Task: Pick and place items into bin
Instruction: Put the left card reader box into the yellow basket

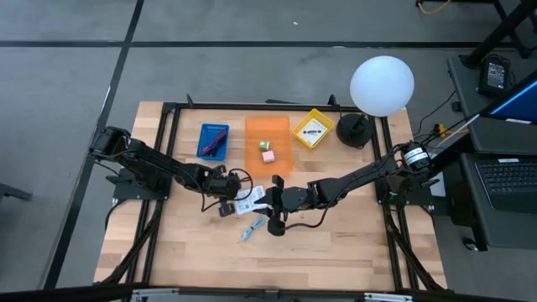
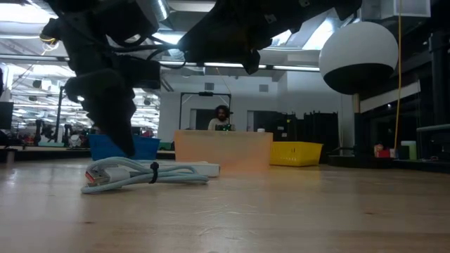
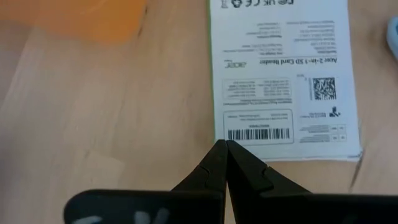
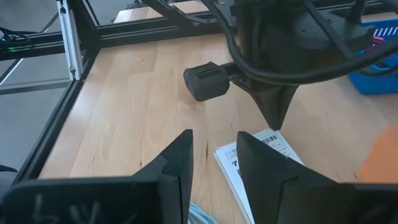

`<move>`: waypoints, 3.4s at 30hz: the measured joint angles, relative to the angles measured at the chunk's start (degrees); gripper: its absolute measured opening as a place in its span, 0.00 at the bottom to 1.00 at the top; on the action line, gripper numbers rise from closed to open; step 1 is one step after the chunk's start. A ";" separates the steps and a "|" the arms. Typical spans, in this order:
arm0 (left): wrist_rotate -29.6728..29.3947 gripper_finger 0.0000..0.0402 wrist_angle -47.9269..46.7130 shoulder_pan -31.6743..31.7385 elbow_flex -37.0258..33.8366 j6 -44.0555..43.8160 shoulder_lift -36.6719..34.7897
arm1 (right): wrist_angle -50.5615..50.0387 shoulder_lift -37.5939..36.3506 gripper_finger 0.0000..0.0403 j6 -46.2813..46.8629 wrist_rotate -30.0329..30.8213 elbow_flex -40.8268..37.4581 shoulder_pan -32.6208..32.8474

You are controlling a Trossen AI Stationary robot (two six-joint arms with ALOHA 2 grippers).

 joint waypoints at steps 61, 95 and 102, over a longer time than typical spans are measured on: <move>0.96 0.00 2.23 0.00 -2.00 0.90 0.22 | -0.31 0.00 0.26 0.22 0.00 0.00 -0.01; 0.77 0.00 5.24 0.04 -4.55 2.57 0.24 | -25.52 -0.29 0.26 29.13 9.37 0.02 -1.08; 0.77 0.00 5.24 0.04 -4.57 2.58 0.26 | -26.87 -0.37 0.28 35.78 6.33 -1.64 -0.97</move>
